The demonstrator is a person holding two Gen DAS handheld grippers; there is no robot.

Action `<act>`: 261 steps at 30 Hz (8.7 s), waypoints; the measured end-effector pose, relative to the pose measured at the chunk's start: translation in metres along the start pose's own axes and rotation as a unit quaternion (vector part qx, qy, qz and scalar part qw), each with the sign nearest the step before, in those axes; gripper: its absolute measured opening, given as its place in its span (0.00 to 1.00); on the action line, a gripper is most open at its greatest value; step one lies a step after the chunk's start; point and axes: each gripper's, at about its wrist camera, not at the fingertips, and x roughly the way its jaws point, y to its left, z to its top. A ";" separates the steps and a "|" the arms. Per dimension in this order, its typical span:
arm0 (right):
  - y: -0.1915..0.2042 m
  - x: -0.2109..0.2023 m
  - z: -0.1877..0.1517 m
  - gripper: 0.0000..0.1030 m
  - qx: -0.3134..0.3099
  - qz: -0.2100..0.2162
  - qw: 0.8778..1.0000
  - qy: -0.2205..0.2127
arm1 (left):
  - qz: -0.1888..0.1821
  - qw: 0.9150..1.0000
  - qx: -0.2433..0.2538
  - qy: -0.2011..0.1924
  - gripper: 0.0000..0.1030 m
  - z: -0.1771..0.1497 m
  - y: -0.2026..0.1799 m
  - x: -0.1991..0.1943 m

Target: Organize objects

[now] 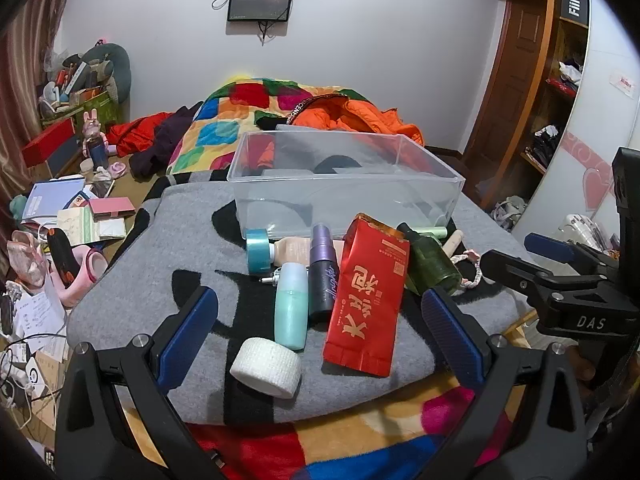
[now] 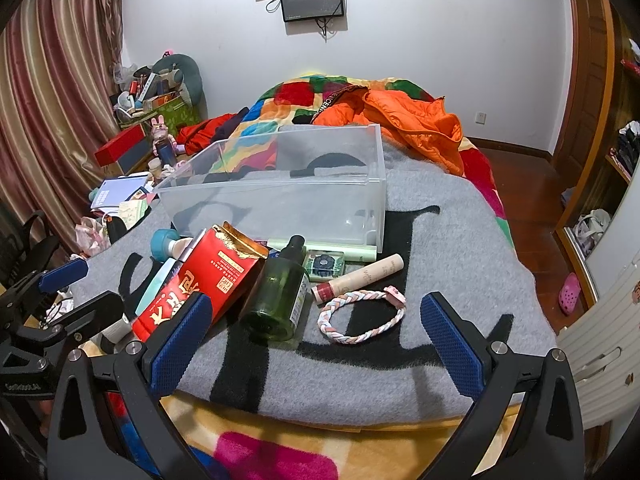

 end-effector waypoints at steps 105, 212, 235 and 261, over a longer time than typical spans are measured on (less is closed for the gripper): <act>-0.029 0.027 0.113 0.19 -0.012 -0.037 0.995 -0.090 | 0.011 0.999 0.035 -0.002 0.38 0.126 0.023 0.090; -0.052 0.093 0.009 0.77 0.061 -0.013 0.993 0.096 | -0.007 0.990 0.112 0.082 0.94 0.027 -0.039 0.105; -0.061 0.088 0.006 0.13 0.037 -0.049 0.995 0.078 | 0.017 0.990 0.127 0.054 0.57 0.020 -0.047 0.104; -0.050 0.027 0.059 0.13 0.041 -0.013 0.998 -0.042 | -0.026 0.998 0.047 -0.031 0.57 0.072 -0.017 0.051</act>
